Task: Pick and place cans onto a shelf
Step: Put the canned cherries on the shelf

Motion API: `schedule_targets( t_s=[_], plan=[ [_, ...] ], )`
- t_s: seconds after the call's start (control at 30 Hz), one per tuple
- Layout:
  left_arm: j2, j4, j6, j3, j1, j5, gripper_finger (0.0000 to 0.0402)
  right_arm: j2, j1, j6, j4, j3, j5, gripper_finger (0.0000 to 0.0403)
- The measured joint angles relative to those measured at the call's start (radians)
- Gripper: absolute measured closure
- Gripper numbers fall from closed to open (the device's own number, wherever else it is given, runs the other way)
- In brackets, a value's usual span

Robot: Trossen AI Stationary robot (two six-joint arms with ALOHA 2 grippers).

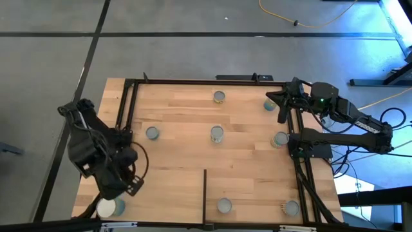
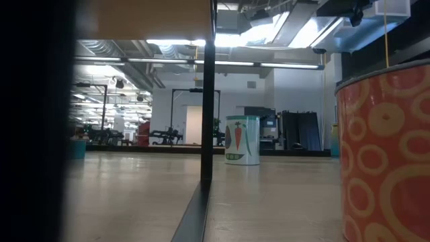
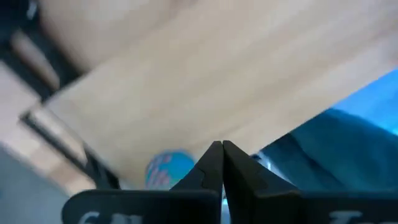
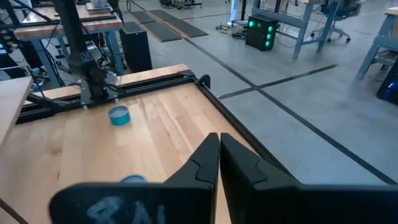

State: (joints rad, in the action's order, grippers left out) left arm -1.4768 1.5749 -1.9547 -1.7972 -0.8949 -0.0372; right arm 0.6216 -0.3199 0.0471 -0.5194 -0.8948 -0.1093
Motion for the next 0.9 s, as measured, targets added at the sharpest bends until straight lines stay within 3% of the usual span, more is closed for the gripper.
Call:
schedule_targets(
  t_s=[0.37, 0.73, 0.9],
  plan=[
    [0.069, -0.004, 0.315, -0.011, 0.041, -0.519, 0.0401, 0.0, 0.0, 0.083, 0.011, 0.0, 0.029, 0.0385],
    [0.092, -0.003, 0.735, -0.011, 0.203, -0.678, 0.0401, 0.0, 0.0, 0.077, 0.018, 0.0, 0.069, 0.0389],
    [0.151, -0.003, 0.822, -0.011, 0.238, -0.745, 0.0401, -0.001, 0.0, 0.017, 0.023, -0.03, 0.074, 0.0398]
  ],
)
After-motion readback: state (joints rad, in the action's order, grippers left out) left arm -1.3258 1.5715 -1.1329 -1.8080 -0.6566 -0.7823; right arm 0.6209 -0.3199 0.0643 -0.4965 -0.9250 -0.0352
